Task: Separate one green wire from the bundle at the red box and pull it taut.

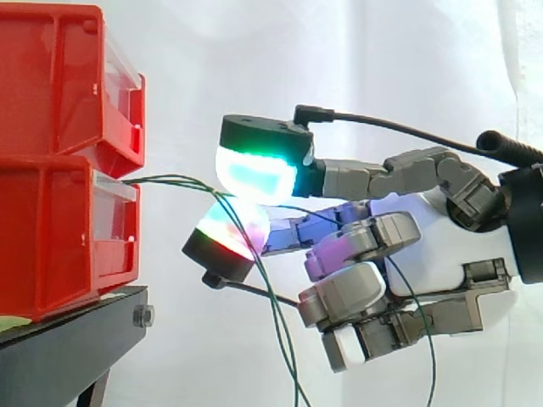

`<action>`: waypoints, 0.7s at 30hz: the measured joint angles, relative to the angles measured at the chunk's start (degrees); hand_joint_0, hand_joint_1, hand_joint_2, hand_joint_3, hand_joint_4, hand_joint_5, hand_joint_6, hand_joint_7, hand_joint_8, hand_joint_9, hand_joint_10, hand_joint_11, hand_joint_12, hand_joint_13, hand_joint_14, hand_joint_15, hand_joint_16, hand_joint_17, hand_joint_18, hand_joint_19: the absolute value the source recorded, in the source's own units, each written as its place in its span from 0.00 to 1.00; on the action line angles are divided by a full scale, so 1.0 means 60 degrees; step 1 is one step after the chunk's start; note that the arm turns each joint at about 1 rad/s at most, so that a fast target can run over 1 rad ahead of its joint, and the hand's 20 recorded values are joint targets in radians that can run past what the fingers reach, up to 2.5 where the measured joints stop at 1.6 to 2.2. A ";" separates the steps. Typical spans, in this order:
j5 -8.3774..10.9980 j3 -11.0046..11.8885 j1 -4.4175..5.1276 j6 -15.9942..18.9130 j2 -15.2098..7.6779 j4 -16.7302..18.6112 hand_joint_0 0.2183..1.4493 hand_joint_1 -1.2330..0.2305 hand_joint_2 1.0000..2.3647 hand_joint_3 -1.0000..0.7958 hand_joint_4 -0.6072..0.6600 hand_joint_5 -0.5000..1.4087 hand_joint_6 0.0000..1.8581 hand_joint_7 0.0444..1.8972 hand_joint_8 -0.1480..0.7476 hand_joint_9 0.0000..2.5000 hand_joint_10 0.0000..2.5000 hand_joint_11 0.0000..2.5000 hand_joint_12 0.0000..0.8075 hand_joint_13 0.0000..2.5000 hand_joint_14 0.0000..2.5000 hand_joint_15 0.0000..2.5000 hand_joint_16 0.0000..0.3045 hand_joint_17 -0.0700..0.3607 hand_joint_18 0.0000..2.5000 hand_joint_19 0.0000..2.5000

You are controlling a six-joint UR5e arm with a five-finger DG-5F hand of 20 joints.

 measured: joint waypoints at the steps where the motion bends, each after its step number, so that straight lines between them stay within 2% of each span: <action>1: 0.0001 0.0000 -0.0001 0.0001 0.0000 -0.0007 0.32 0.33 0.01 0.43 0.46 0.18 0.50 0.55 0.39 0.50 0.54 0.55 0.37 0.56 0.01 0.61 0.16 0.41 0.43 0.37; 7: 0.0002 0.0004 0.0001 0.0001 0.0003 -0.0019 0.32 0.32 0.02 0.48 0.44 0.18 0.51 0.56 0.41 0.50 0.53 0.56 0.38 0.56 0.01 0.61 0.15 0.41 0.43 0.36; 11: 0.0002 0.0006 0.0005 -0.0001 0.0003 -0.0020 0.32 0.31 0.02 0.51 0.43 0.19 0.51 0.57 0.42 0.51 0.54 0.53 0.41 0.57 0.01 0.60 0.17 0.43 0.44 0.35; 17: 0.0000 0.0010 0.0001 0.0005 0.0025 -0.0048 0.31 0.31 0.01 0.53 0.45 0.20 0.50 0.58 0.45 0.54 0.49 0.54 0.44 0.57 0.01 0.60 0.17 0.44 0.45 0.35; 21: -0.0015 -0.0006 0.0000 0.0004 0.0182 -0.0369 0.31 0.31 0.01 0.52 0.46 0.20 0.50 0.58 0.46 0.55 0.48 0.54 0.45 0.58 0.01 0.59 0.18 0.45 0.45 0.34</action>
